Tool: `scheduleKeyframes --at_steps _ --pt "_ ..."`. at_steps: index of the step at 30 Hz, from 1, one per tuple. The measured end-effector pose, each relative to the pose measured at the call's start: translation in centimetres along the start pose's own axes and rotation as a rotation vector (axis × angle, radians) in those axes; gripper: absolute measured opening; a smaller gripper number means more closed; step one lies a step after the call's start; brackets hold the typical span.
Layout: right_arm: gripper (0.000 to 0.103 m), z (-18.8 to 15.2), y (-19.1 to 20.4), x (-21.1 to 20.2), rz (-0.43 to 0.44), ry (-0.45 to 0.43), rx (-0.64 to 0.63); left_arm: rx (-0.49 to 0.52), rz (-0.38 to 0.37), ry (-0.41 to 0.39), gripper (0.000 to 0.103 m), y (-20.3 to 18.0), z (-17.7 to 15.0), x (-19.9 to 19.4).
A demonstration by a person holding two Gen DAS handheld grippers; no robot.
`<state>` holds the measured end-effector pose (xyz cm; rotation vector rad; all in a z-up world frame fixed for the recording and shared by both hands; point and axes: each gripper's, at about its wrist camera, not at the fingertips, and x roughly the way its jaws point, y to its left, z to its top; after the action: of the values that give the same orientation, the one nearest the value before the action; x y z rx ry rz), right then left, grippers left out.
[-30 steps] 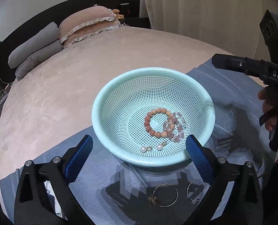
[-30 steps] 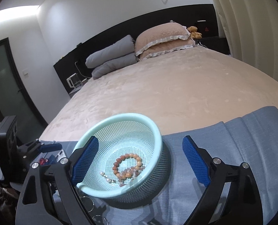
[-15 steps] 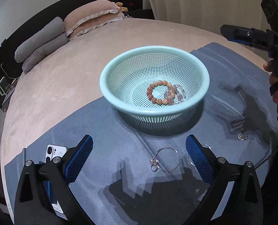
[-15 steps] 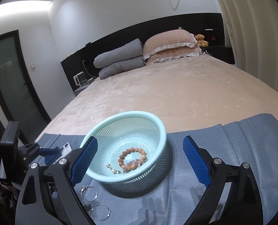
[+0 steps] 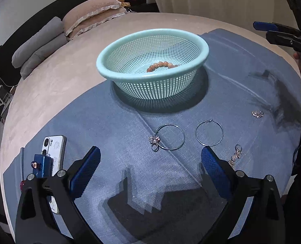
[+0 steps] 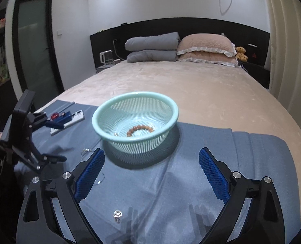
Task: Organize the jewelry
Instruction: 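Move both tools away from the basket toward the remaining hoops and charms, then grasp the silver charm with the right tool while the left tool reaches the hoop earring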
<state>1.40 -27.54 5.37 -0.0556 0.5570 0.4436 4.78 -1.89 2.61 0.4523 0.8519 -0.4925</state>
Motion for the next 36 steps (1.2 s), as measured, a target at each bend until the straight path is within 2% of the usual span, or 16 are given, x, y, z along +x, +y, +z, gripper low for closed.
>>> scheduleKeyframes --at_steps 7,11,19,23,26,27,28,29,30,31,33,35,36 --pt "0.090 -2.4 -0.9 -0.1 0.044 0.082 -0.035 0.022 -0.013 0.070 0.097 0.7 -0.9 2.8" --pt "0.090 -3.8 0.2 0.9 0.108 0.152 -0.096 -0.002 -0.064 0.092 0.097 1.2 -1.2 3.8" --pt "0.089 -6.1 4.1 3.7 0.169 0.276 -0.241 0.036 -0.049 -0.015 0.097 0.7 -0.3 4.6" --pt "0.088 -7.0 5.9 4.5 0.197 0.323 -0.321 0.078 -0.078 -0.017 0.097 -0.8 0.1 5.4" --pt "0.087 -7.4 6.2 4.6 0.211 0.333 -0.340 0.067 -0.082 -0.042 0.097 -1.0 0.2 5.7" --pt "0.084 -7.5 6.3 4.7 0.213 0.343 -0.351 0.057 -0.080 -0.054 0.097 -1.1 0.1 5.8" --pt "0.071 -7.7 6.5 5.0 0.213 0.365 -0.361 0.047 -0.082 -0.059 0.096 -1.1 0.0 6.0" --pt "0.065 -7.8 6.6 5.3 0.207 0.389 -0.369 0.039 -0.097 -0.060 0.092 -0.8 0.1 6.2" --pt "0.064 -7.9 6.7 5.5 0.204 0.404 -0.376 0.030 -0.121 -0.060 0.085 -0.8 0.2 6.4" --pt "0.063 -7.6 6.9 6.0 0.204 0.406 -0.381 0.018 -0.147 -0.058 0.081 -0.7 0.3 6.5" --pt "0.057 -7.3 7.2 6.0 0.212 0.409 -0.380 0.012 -0.151 -0.057 0.076 -0.6 0.6 6.7" --pt "0.032 -7.0 7.5 6.0 0.222 0.419 -0.387 0.017 -0.162 -0.060 0.069 -0.7 0.6 6.7" --pt "0.029 -6.9 7.5 6.2 0.218 0.433 -0.384 0.018 -0.166 -0.060 0.067 -0.7 0.6 6.7"
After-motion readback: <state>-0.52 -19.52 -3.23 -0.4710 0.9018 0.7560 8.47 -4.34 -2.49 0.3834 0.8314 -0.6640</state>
